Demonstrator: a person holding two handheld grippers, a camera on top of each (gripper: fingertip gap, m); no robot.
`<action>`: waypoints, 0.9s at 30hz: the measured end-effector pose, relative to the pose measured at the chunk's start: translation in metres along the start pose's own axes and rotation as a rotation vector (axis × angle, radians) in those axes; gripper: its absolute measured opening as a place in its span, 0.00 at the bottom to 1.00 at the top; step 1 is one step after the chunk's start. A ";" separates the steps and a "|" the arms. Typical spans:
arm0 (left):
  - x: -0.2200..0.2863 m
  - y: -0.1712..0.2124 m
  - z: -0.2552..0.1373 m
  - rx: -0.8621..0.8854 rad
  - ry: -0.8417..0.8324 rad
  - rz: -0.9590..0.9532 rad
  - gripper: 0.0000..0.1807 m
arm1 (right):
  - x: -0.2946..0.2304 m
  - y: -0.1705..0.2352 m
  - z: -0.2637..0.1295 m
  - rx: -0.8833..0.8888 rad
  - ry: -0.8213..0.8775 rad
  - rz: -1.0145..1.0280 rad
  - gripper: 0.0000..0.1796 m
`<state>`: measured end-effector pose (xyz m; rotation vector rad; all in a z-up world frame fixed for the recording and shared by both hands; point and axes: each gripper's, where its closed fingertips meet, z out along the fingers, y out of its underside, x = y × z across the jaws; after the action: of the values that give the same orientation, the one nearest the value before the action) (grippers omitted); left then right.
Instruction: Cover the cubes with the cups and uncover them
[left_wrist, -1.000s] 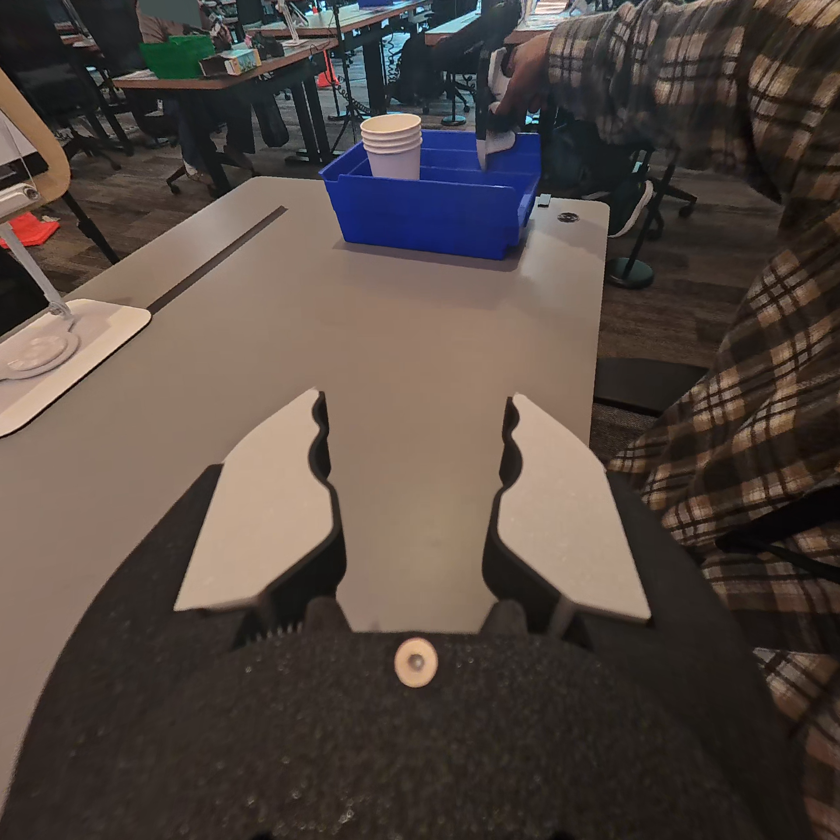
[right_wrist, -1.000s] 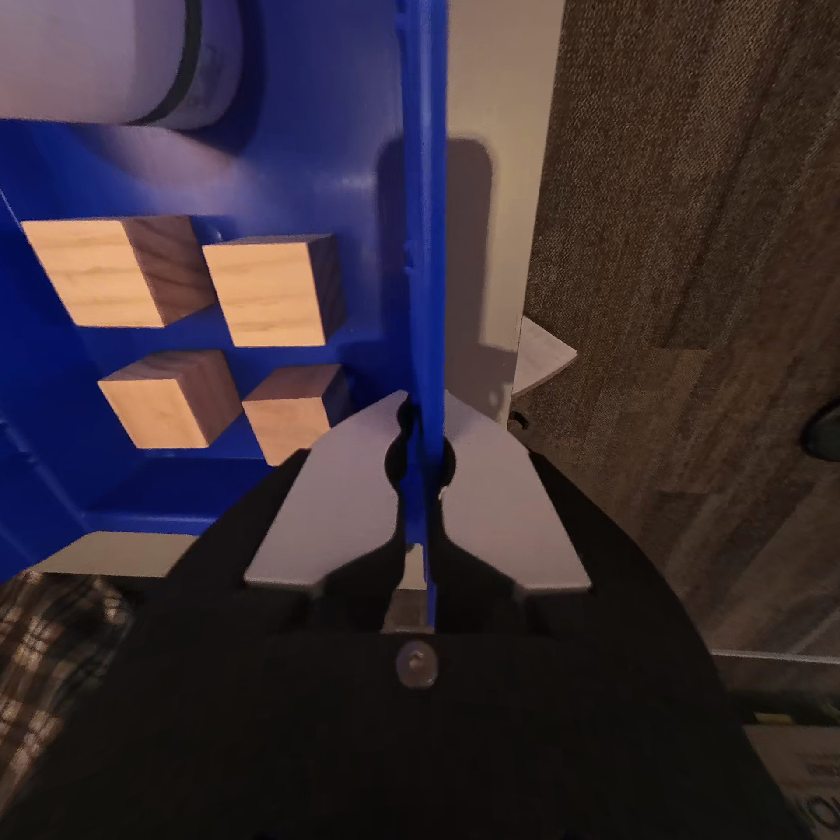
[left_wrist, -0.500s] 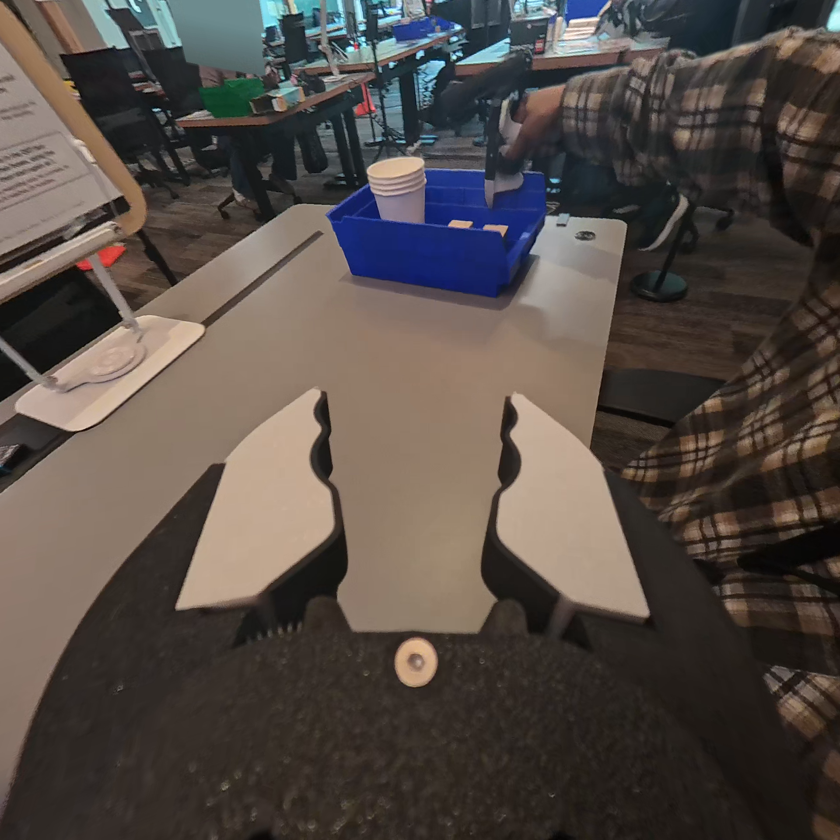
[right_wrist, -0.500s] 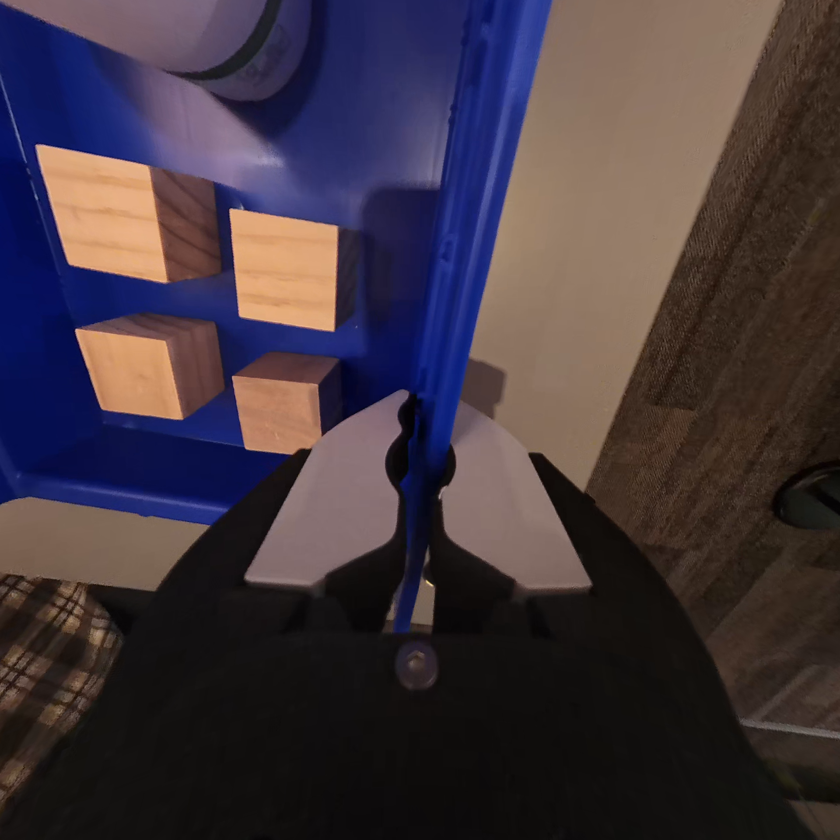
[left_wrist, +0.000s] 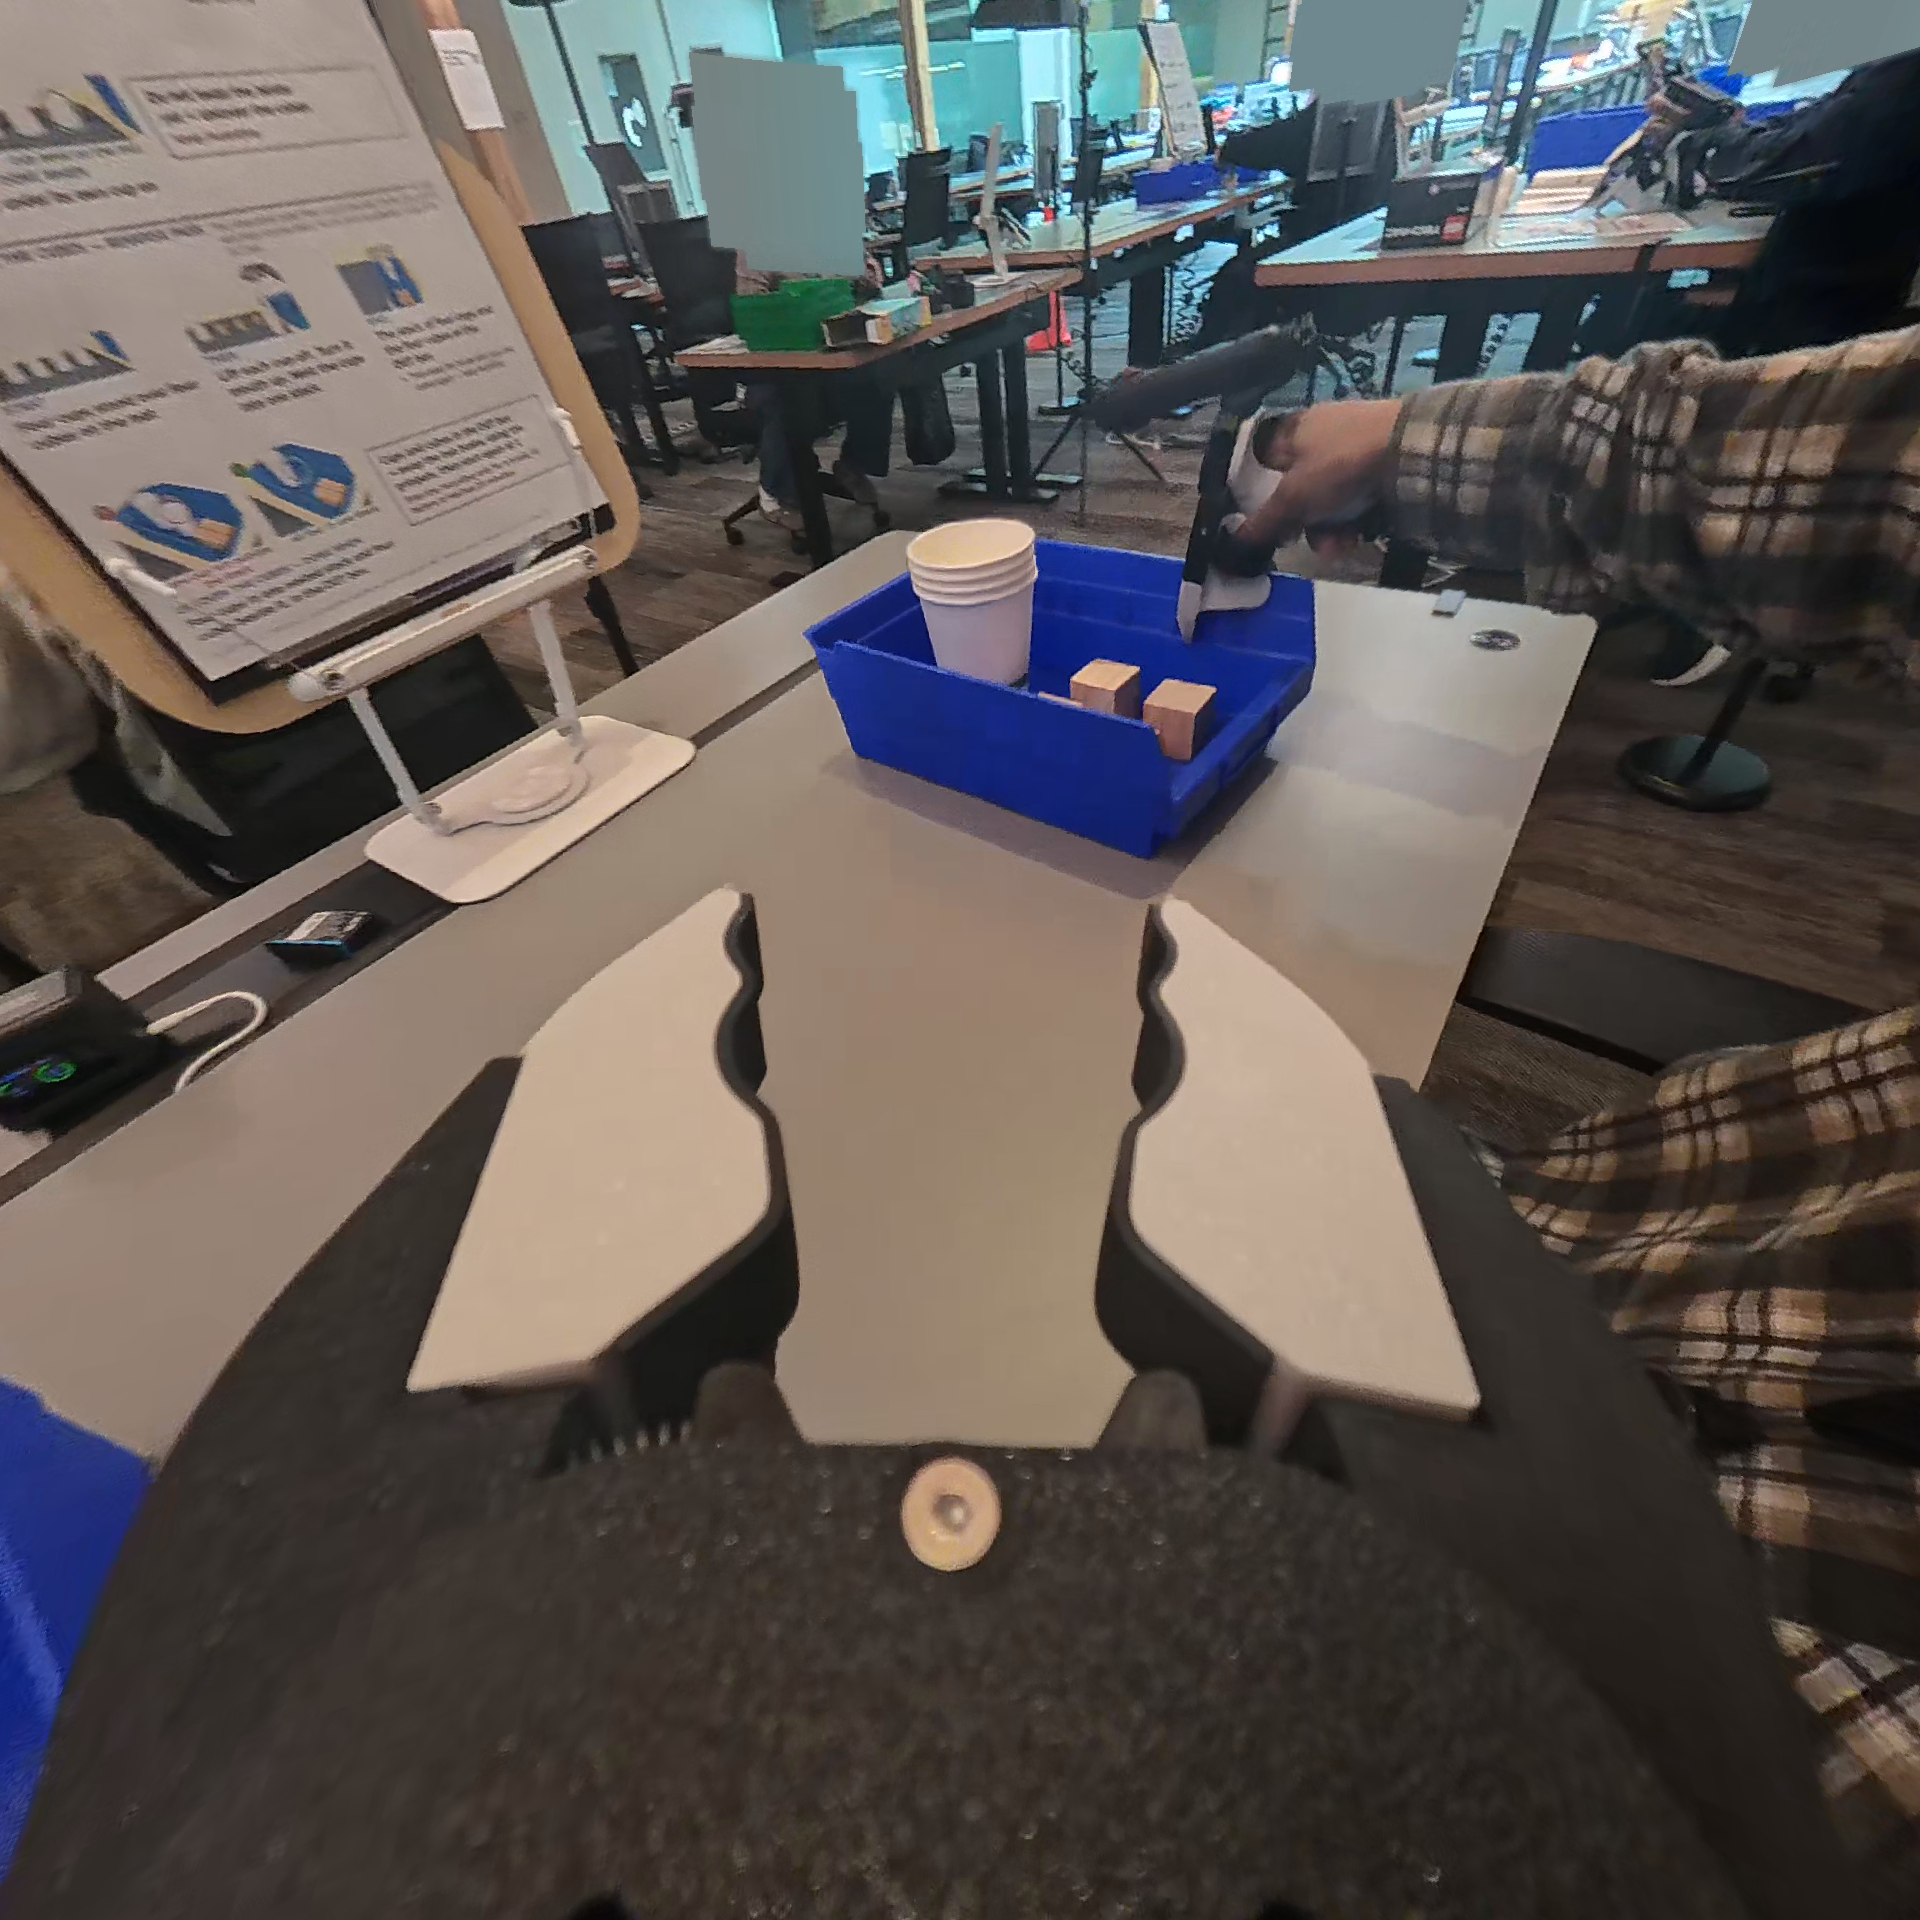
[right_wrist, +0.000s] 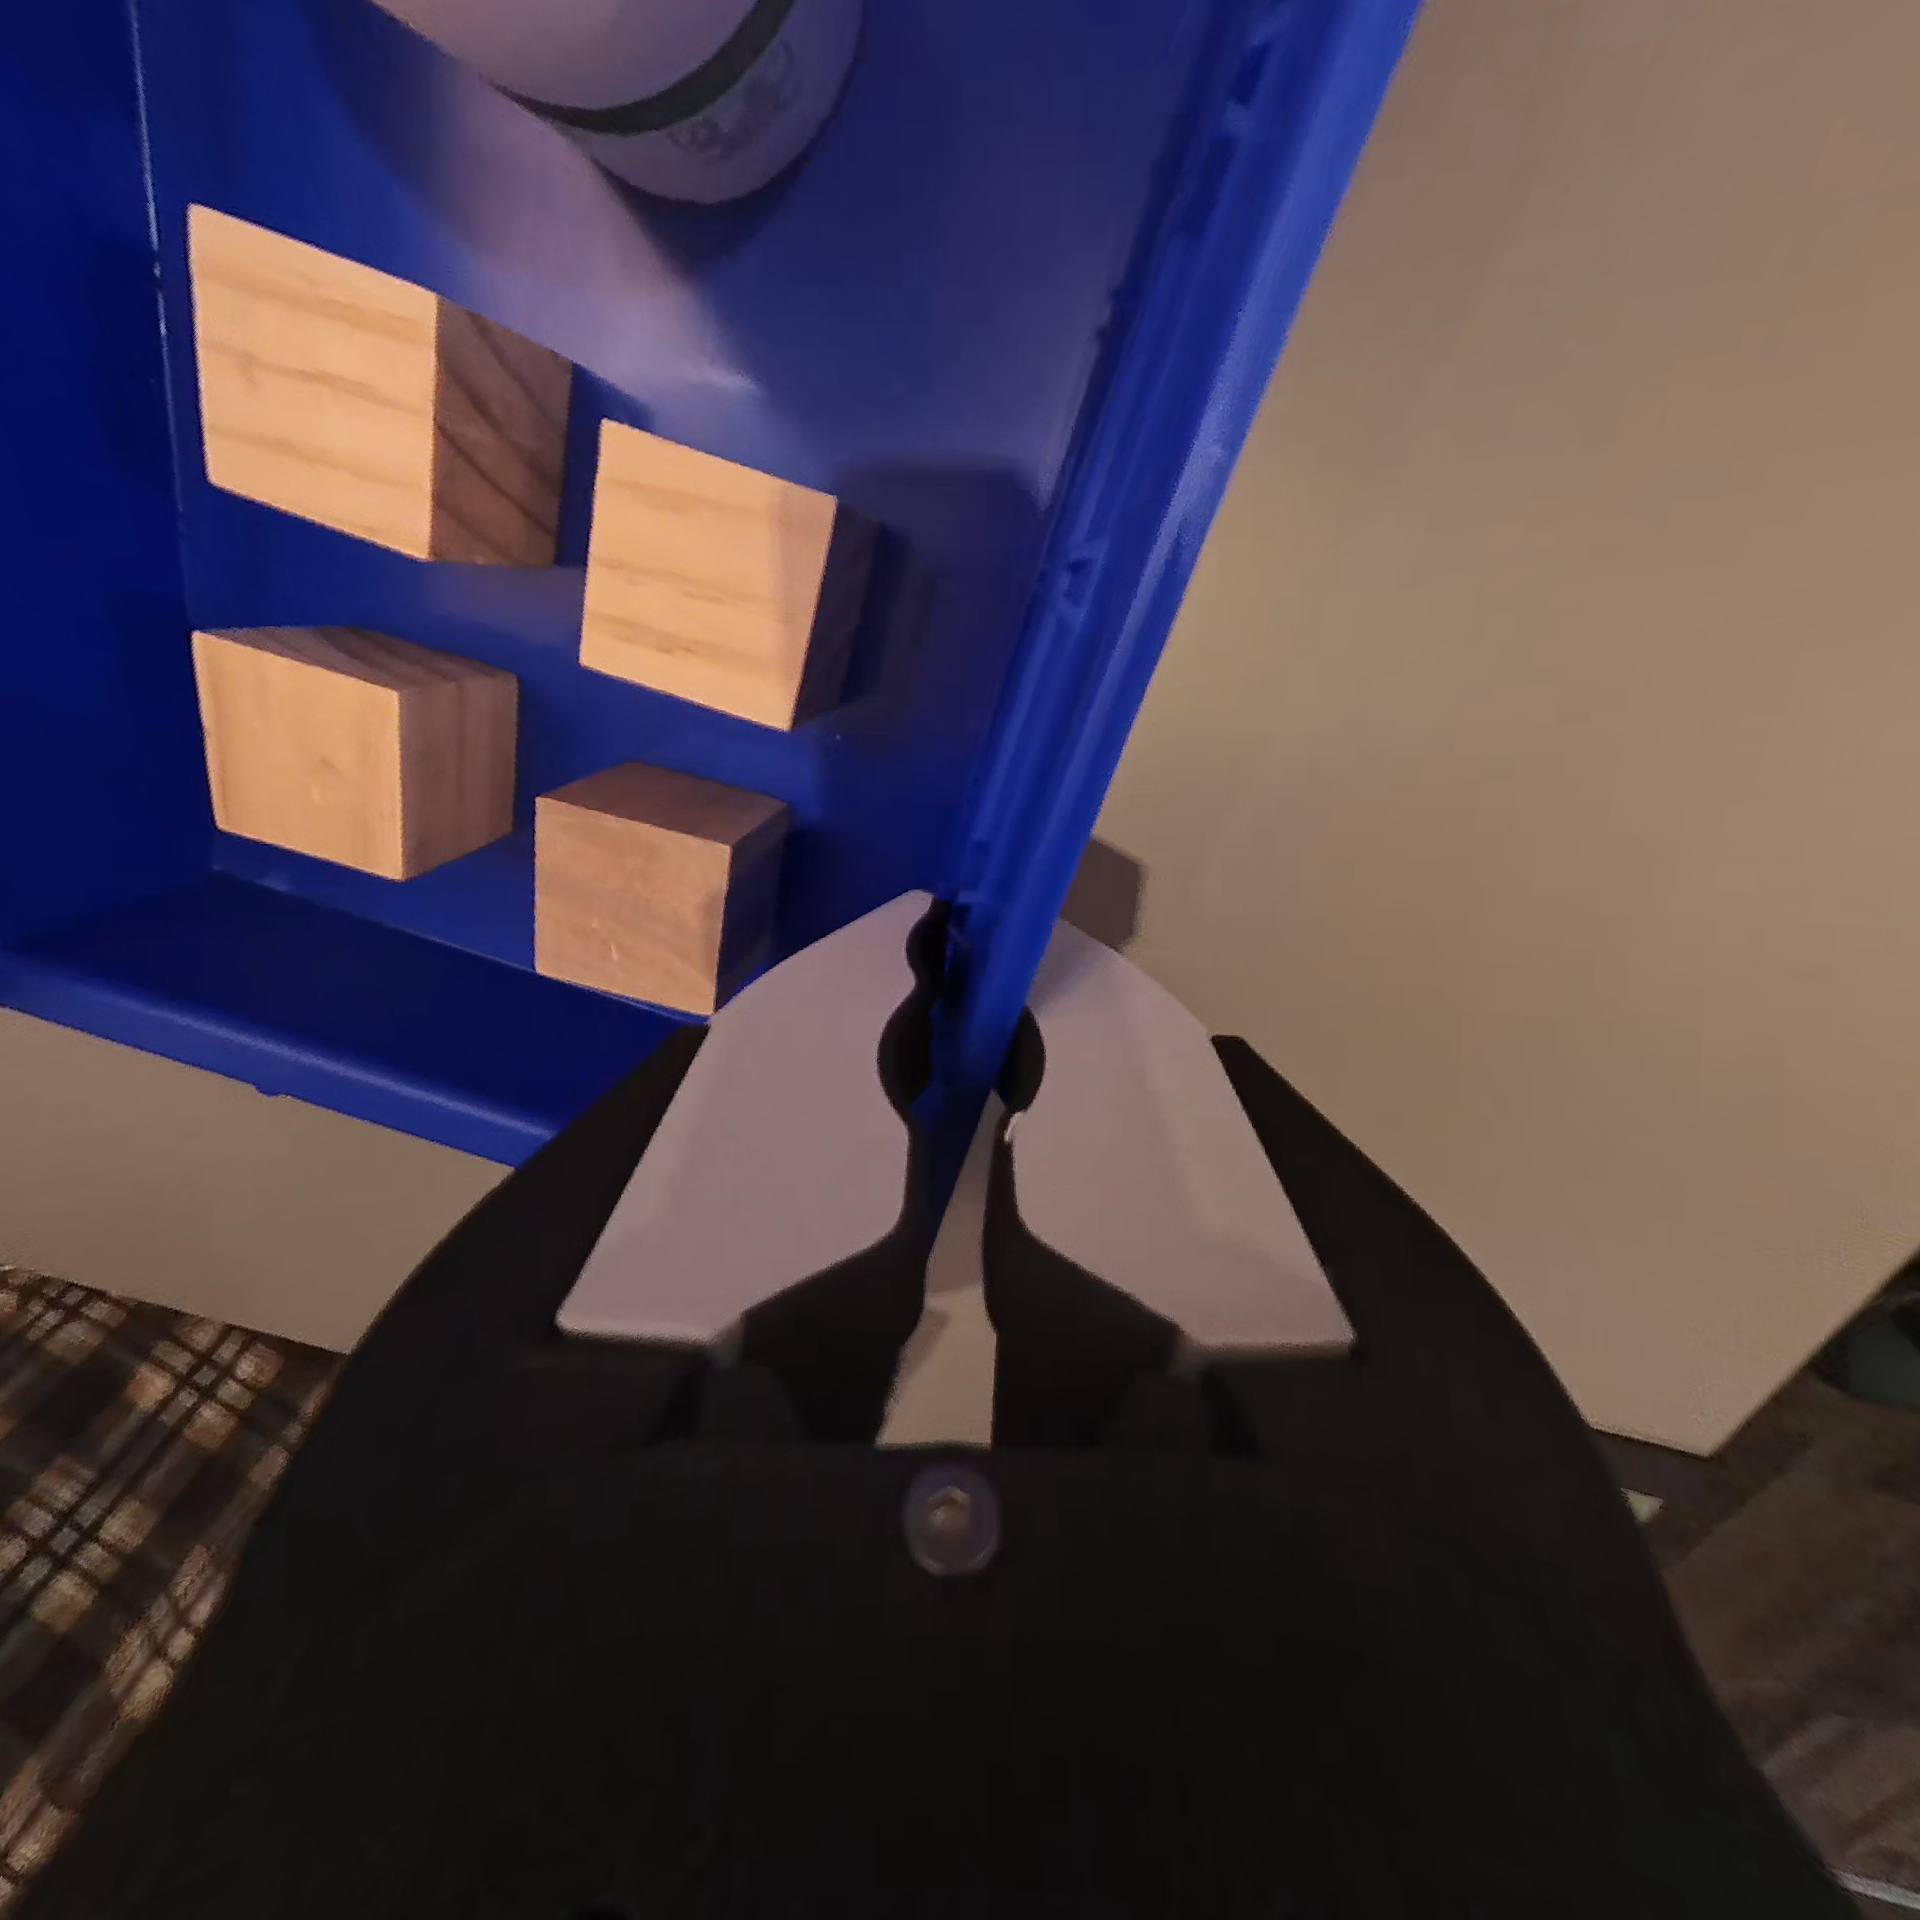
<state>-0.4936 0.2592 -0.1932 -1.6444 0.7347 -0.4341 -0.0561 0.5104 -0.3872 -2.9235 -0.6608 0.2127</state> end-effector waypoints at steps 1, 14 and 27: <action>-0.003 -0.001 -0.004 0.003 -0.014 -0.005 0.38 | -0.010 -0.003 0.001 -0.002 -0.003 -0.012 0.03; -0.043 -0.003 -0.043 0.021 -0.183 -0.055 0.38 | -0.152 -0.032 0.021 -0.012 -0.019 -0.075 0.03; -0.069 -0.005 -0.078 0.070 -0.291 -0.104 0.37 | -0.301 -0.042 0.038 -0.046 -0.060 -0.127 0.04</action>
<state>-0.5931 0.2495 -0.1641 -1.6401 0.4144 -0.2814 -0.3489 0.4211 -0.3855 -2.9151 -0.8682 0.2761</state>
